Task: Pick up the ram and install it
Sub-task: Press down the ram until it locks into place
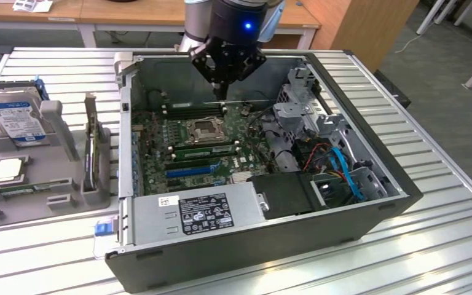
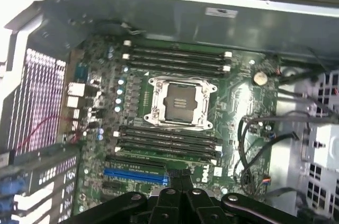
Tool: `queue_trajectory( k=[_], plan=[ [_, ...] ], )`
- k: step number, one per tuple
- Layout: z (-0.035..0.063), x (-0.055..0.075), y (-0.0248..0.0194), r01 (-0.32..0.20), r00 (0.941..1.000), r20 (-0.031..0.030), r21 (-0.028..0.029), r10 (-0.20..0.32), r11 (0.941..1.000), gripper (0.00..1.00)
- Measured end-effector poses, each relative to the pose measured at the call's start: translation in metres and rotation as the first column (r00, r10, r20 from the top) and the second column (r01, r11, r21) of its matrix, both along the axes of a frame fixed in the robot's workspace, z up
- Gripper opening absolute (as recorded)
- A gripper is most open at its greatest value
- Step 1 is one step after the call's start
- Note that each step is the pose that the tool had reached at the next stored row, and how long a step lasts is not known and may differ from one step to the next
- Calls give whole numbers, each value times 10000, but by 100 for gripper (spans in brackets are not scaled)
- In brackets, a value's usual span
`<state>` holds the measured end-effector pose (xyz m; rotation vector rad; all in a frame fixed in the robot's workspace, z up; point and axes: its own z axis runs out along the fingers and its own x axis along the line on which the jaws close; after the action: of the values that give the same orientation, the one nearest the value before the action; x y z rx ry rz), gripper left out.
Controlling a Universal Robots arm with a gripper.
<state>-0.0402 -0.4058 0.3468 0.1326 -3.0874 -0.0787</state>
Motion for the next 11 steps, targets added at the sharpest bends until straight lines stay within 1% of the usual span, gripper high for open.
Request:
queue_trajectory(
  k=[2,4,6,9,11],
  plan=[
    [0,0,0,359,9994,0,0,-359,9994,11],
    [0,0,0,735,9973,0,0,-735,9973,11],
    [0,0,0,1093,9940,0,0,-1093,9940,11],
    [0,0,0,1599,9871,0,0,-1599,9871,11],
    [0,0,0,1617,9868,0,0,-1617,9868,11]
  ],
)
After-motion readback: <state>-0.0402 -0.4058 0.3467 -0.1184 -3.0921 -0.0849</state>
